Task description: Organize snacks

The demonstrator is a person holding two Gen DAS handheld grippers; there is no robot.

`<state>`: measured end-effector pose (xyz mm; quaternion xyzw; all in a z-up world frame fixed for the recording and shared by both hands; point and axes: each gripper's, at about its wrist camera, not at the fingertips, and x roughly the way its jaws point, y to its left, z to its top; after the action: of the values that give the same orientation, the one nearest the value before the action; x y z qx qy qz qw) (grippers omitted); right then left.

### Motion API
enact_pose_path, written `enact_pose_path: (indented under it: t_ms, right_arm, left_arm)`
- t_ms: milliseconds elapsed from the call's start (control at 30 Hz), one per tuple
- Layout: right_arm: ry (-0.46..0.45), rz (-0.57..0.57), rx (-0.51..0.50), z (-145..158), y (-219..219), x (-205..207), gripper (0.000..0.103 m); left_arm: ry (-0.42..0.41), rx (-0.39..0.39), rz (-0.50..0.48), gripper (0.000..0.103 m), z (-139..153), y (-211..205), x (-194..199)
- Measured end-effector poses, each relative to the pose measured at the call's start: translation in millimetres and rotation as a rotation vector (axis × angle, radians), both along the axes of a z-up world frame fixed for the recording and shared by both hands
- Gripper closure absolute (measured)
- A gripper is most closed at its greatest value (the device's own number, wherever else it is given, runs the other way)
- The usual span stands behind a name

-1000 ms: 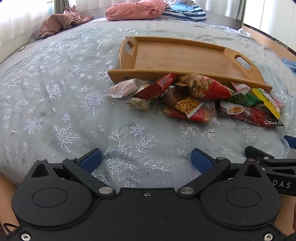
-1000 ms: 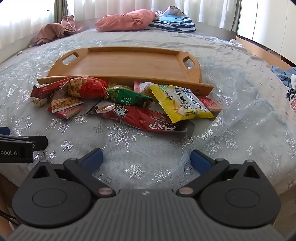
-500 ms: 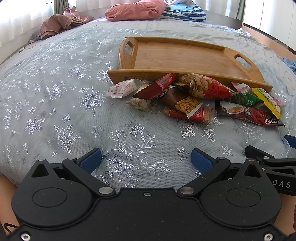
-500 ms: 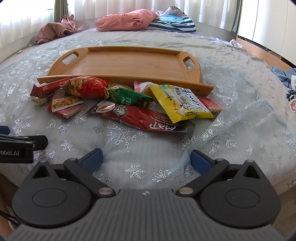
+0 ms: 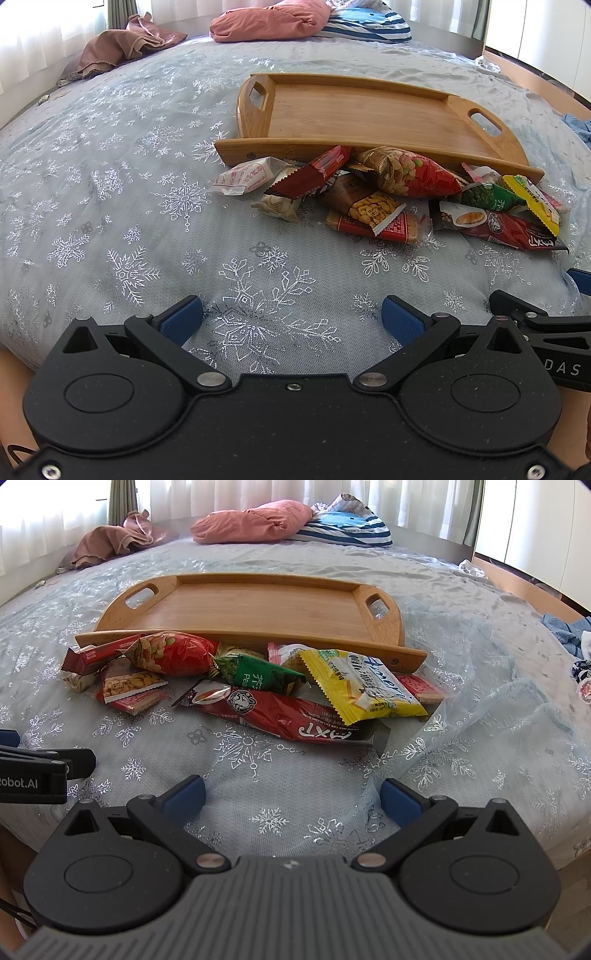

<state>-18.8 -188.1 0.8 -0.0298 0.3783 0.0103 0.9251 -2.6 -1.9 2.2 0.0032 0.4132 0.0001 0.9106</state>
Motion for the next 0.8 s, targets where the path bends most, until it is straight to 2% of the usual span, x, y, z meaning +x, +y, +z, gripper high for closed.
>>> enact_pose_path:
  t_ms: [800]
  right_arm:
    - [-0.004, 0.003, -0.003, 0.7, 1.4, -0.7, 0.0]
  left_arm:
    - [-0.01, 0.014, -0.006, 0.0, 1.6, -2.3, -1.6]
